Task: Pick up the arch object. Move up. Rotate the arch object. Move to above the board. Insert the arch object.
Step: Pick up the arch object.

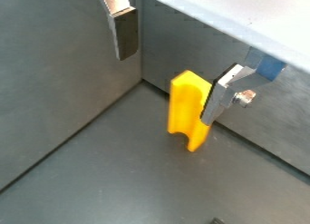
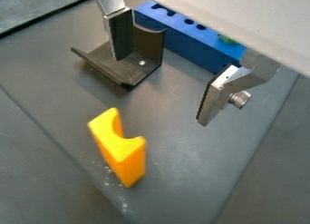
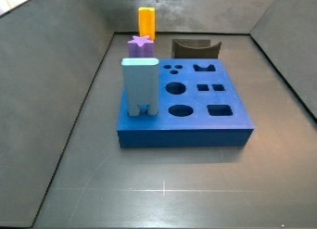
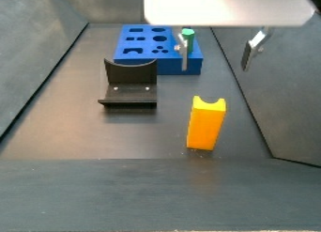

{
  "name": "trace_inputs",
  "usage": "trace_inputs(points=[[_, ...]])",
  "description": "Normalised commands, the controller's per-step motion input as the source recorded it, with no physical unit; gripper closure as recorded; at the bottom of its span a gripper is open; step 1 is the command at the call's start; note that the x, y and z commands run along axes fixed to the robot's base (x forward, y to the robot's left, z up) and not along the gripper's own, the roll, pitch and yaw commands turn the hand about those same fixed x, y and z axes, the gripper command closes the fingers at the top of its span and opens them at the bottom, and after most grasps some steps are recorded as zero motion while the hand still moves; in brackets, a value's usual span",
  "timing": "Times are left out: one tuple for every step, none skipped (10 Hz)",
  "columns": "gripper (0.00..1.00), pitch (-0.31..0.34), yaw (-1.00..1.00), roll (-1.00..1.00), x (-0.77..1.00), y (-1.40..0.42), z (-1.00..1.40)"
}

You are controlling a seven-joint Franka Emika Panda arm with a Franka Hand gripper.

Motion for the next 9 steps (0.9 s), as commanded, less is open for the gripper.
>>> trace_inputs(points=[[0.00,-0.066,-0.20,-0.36,0.21,0.41,-0.38],[0.00,-0.097,-0.08,-0.39,0.22,0.43,-0.34],[0.00,-0.126,0.00,-0.38,0.12,0.40,-0.37],[0.00,-0.139,0.00,-0.34,0.02,0.31,-0.44],[0.00,-0.147,0.00,-0.29,0.00,0.19,-0.49],[0.00,-0.147,0.00,-0.27,0.00,0.18,-0.51],[0.00,-0.146,0.00,-0.25,0.00,0.16,-0.53],[0.00,-0.101,0.00,-0.20,0.00,0.15,-0.50],[0.00,-0.073,0.00,-0.17,0.00,0.15,-0.50]])
